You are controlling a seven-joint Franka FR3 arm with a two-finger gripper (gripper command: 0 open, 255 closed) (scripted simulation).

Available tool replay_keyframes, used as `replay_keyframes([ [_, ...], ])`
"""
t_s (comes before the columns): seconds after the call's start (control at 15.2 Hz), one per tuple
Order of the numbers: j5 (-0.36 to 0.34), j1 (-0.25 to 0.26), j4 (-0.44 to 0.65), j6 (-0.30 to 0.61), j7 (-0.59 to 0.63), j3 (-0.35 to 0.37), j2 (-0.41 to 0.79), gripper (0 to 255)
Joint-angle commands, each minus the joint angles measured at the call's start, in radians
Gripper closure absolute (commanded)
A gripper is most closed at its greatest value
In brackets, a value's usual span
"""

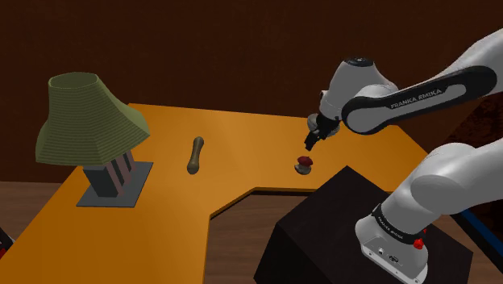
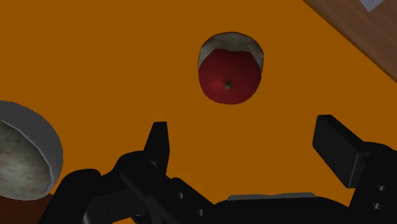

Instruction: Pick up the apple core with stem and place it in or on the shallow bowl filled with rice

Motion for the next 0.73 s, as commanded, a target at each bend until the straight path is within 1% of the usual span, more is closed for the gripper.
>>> replay_keyframes([
  [0.0,-0.036,-0.026,-0.029,0.123,0.027,0.018,0.087,0],
  [0.13,-0.093,-0.071,-0.039,0.237,0.068,0.046,0.188,0],
  [0.26,-0.186,-0.145,-0.036,0.344,0.135,0.094,0.294,0],
  [0.46,-0.273,-0.211,-0.025,0.404,0.197,0.129,0.366,0],
  [0.59,-0.356,-0.265,-0.013,0.439,0.257,0.158,0.415,0],
  [0.66,-0.409,-0.295,-0.005,0.454,0.296,0.172,0.441,0],
])
